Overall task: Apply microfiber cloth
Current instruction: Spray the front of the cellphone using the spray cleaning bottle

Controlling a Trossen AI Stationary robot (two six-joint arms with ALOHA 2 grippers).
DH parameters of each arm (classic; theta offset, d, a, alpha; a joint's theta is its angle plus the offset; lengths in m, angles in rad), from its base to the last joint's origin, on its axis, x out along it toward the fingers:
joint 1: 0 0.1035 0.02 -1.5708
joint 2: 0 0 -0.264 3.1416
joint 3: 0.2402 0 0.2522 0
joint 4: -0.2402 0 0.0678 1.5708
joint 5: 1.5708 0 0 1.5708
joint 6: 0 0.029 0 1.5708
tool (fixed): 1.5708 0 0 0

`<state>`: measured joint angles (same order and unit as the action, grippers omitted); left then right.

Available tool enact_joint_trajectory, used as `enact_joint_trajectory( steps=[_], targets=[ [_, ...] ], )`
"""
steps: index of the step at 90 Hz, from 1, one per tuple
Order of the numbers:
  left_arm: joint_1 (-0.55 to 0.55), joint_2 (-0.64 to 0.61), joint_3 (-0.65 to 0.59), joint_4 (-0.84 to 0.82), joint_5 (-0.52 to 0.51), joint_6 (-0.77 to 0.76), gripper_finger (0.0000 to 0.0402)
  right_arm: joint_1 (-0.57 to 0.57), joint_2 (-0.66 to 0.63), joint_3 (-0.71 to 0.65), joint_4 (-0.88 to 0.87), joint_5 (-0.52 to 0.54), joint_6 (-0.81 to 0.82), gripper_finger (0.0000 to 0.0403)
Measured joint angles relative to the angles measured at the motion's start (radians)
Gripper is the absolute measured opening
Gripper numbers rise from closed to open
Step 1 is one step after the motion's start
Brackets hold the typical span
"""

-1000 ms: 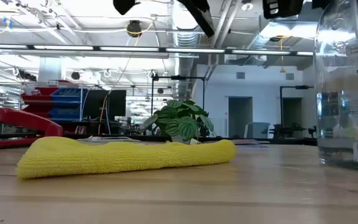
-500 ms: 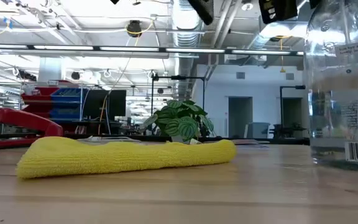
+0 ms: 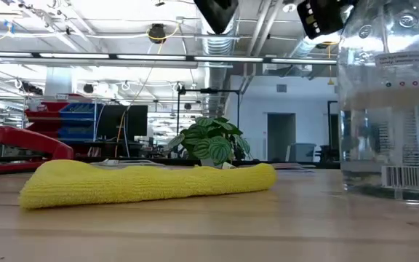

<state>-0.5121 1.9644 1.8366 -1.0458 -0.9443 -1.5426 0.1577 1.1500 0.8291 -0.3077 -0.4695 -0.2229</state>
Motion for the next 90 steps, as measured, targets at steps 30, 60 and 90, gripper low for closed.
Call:
enact_joint_trajectory(
  steps=[30, 60, 90],
  targets=[
    [0.0, 0.0, 0.0, -0.021, 0.0, -0.01, 0.0002, 0.0, -0.07, 0.0, -0.13, 0.138, 0.163, 0.0306],
    [-0.001, 0.0, 0.0, -0.035, 0.0, -0.01, 0.0003, 0.134, -0.228, 0.0, -0.178, 0.402, 0.292, 0.0306],
    [-0.011, 0.0, 0.0, -0.037, 0.023, 0.099, 0.0005, 0.332, -0.136, 0.0, -0.078, 0.778, 0.562, 0.0287]
  ],
)
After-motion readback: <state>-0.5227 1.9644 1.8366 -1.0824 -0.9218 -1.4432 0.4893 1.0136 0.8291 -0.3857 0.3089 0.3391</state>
